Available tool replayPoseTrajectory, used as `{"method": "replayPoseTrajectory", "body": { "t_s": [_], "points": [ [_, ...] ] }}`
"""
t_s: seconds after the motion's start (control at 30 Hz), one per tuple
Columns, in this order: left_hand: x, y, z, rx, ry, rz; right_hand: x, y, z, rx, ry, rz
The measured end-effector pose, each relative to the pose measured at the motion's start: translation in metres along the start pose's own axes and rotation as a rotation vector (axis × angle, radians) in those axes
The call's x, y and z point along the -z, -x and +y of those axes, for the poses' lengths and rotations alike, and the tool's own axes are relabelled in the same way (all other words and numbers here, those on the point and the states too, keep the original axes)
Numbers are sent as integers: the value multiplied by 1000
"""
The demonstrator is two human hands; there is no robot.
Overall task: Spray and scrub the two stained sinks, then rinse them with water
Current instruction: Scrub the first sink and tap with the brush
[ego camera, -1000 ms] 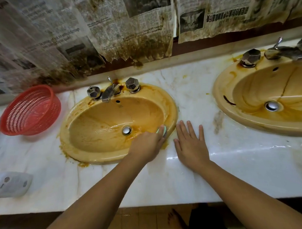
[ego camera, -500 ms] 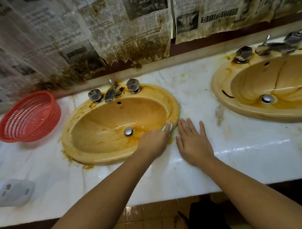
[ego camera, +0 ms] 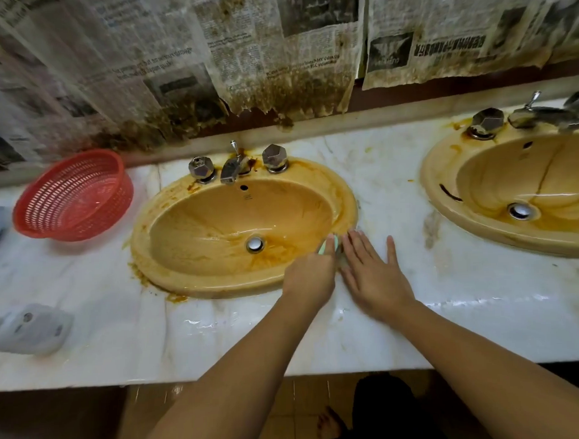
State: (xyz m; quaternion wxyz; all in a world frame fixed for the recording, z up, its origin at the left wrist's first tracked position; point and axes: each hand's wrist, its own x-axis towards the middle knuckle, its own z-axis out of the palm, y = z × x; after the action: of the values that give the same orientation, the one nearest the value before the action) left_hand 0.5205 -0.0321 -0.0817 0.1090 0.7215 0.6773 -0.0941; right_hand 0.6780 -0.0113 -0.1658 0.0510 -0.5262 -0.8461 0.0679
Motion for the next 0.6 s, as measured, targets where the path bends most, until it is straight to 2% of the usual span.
{"method": "replayPoseTrajectory", "body": {
  "t_s": [0.07,0.2,0.27,0.37,0.43,0.6],
  "points": [
    [0,4,-5,26,12,-4,-2,2,1,42,-3,12],
    [-12,40,-52,248,-4,57,-3,0,2,75,-11,5],
    [-12,37,-39,314,36,44,-2,-1,1,90,-21,8],
    [-12,14,3,285,107,19,-1,-1,3,113,-52,2],
    [-12,19,-1,283,86,16,0,-1,5,133,-60,-25],
    [-14,66,-59,655,96,77,-1,-3,2,170,-37,-46]
  ]
}}
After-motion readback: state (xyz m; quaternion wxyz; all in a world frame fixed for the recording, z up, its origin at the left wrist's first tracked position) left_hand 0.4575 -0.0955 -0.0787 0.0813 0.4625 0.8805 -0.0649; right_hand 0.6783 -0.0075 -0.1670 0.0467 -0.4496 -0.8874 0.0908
